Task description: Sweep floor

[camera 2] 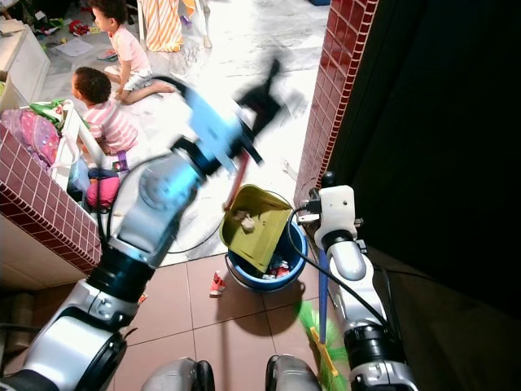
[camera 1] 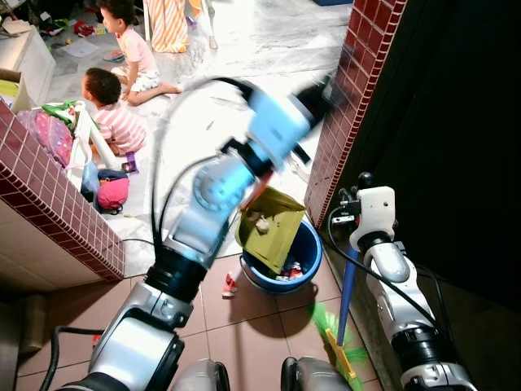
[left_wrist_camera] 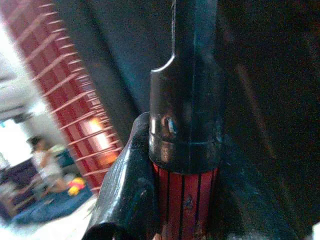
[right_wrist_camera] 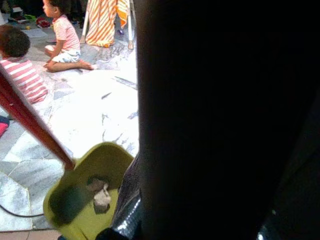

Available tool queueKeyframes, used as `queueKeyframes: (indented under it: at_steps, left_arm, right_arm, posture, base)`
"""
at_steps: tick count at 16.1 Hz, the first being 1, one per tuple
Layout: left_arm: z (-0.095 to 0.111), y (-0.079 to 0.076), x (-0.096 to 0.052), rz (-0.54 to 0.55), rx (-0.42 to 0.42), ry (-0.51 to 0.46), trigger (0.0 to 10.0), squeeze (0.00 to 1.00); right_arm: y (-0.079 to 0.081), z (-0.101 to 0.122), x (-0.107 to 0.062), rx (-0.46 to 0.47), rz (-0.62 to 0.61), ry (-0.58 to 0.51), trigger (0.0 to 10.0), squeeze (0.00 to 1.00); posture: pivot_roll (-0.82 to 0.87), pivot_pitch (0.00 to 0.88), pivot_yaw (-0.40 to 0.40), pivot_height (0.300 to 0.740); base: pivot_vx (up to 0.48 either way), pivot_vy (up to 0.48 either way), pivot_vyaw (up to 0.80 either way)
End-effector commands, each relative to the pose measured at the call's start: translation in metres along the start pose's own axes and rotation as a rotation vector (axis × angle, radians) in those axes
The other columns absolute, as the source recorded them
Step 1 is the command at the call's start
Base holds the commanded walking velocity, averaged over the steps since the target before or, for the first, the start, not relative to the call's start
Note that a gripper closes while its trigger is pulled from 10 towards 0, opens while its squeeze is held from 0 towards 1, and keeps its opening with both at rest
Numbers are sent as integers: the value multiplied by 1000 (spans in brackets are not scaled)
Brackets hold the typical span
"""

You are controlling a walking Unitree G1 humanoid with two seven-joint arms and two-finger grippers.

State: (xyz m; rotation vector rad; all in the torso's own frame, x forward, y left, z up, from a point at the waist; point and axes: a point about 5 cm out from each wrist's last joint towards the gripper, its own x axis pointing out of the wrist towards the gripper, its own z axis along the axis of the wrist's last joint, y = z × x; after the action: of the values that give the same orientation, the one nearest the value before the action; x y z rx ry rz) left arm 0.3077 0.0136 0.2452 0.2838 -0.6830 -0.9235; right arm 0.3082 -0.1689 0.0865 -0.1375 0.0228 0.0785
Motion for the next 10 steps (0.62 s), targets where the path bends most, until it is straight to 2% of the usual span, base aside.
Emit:
queueKeyframes:
  at_steps: [1,2,4,7,8,9,10]
  left_arm:
    - [7,-10,-1,-150,81,-28,10000,0]
    - [4,-18,-4,-231,93,-8,10000,0]
    - [3,-22,-6,-290,106,1,10000,0]
    - [4,-23,-7,-314,103,0,10000,0]
    - [4,-29,-9,-367,97,11,10000,0]
    - [3,-28,-8,-353,77,23,10000,0]
    - [0,-24,-6,-300,20,45,10000,0]
  right_arm:
    - [1,4,3,7,-8,-24,10000,0]
    - [3,5,3,7,-2,-28,10000,0]
    - [5,5,3,-5,18,-35,10000,0]
    - [3,6,6,-10,15,-36,10000,0]
    - [3,8,7,-16,16,-41,10000,0]
    - [4,8,8,-20,19,-44,10000,0]
    - [4,8,8,-21,22,-45,10000,0]
  posture:
    - [-107,100,48,740]
    - [-106,101,42,740]
    - [-104,106,35,740]
    - [-104,109,26,740]
    - [-106,109,23,740]
    - [-107,108,25,740]
    - [-111,105,26,740]
  base:
    - [0,0,0]
    - [0,0,0]
    - [0,0,0]
    - [0,0,0]
    - [0,0,0]
    - [0,0,0]
    - [0,0,0]
